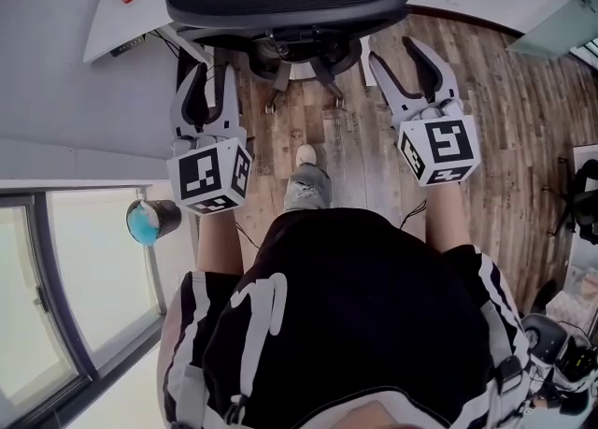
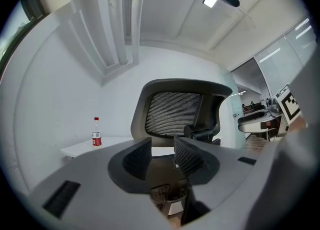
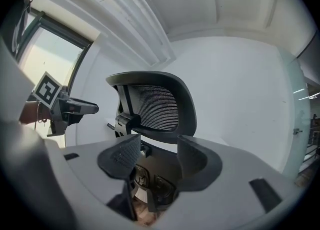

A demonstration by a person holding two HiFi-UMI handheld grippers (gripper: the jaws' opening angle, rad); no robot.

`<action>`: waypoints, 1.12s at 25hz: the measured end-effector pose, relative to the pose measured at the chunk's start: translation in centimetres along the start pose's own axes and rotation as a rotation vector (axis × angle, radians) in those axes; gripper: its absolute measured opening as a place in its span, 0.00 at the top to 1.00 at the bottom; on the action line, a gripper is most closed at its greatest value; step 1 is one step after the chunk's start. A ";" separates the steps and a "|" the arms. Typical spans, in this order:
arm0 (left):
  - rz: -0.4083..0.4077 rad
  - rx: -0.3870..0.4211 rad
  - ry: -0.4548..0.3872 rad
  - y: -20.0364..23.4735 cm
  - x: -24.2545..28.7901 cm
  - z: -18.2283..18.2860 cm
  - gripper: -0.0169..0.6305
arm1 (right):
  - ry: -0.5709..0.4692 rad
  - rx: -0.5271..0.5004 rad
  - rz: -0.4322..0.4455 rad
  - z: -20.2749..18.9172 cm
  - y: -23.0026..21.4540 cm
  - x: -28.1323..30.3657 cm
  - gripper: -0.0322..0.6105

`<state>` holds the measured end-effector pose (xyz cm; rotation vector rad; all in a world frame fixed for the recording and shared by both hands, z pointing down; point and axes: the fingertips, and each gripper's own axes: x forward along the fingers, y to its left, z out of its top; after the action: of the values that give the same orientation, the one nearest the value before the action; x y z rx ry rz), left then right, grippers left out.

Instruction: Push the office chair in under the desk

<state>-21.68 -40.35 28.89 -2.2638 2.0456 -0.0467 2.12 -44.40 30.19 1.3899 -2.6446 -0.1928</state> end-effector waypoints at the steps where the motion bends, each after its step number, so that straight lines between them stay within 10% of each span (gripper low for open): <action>1: 0.002 -0.002 0.000 -0.1 -0.2 -0.1 0.76 | -0.002 0.009 -0.001 0.0 0.1 -0.2 0.59; 28: -0.064 -0.042 0.036 -4.2 -3.0 -2.7 0.96 | -0.041 0.101 0.067 -1.1 3.3 -1.7 0.93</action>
<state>-18.04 -37.11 32.07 -2.3705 2.0093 -0.0502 0.63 -41.14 31.76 1.3378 -2.7651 -0.0824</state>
